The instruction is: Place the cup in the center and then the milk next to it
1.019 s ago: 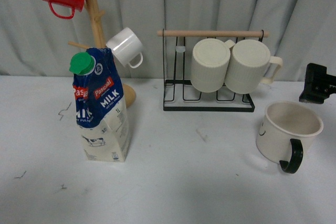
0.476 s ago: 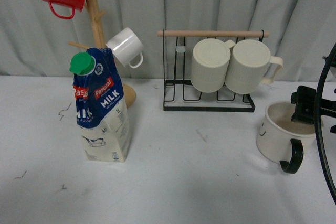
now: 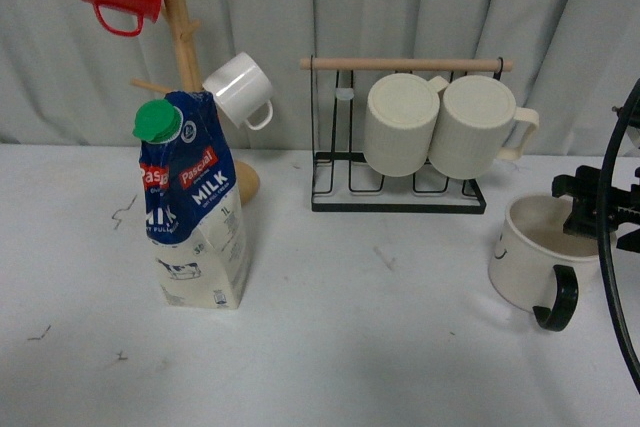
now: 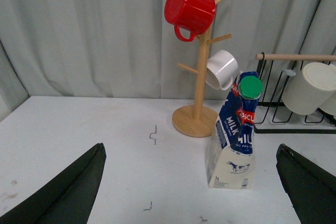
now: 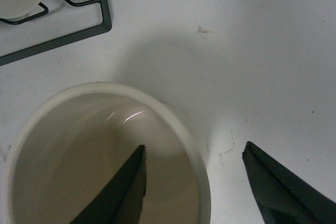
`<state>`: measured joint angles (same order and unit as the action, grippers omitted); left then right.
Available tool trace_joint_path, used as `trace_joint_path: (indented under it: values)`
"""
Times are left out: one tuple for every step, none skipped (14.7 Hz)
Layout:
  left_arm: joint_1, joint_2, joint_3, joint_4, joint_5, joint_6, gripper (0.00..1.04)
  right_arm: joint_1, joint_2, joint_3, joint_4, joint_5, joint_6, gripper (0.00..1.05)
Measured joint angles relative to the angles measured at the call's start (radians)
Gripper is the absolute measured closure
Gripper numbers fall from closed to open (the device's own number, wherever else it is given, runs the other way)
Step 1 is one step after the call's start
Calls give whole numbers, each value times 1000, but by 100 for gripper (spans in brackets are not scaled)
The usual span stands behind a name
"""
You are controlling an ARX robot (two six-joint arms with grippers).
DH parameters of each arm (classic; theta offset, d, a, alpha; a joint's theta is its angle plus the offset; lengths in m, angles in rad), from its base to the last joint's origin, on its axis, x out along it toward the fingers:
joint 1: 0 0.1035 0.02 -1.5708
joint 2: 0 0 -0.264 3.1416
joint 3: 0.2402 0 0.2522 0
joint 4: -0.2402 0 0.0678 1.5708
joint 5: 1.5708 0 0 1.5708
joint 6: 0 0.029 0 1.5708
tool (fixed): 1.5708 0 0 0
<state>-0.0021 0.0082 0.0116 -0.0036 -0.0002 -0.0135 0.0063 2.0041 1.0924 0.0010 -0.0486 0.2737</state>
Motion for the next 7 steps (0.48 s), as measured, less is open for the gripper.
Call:
trace_joint_path:
  values:
    - [0, 0, 0, 0, 0, 0, 7, 1, 0, 0, 0, 0, 0, 49]
    - [0, 0, 0, 0, 0, 0, 7, 1, 0, 0, 0, 0, 0, 53]
    - [0, 0, 0, 0, 0, 0, 7, 1, 0, 0, 0, 0, 0, 56]
    - [0, 0, 0, 0, 0, 0, 7, 1, 0, 0, 0, 1, 0, 58]
    - [0, 0, 0, 0, 0, 0, 7, 2, 0, 0, 0, 1, 0, 62]
    - [0, 0, 0, 0, 0, 0, 7, 2, 0, 0, 0, 1, 0, 65]
    - [0, 0, 0, 0, 0, 0, 7, 3, -1, 0, 0, 1, 0, 71]
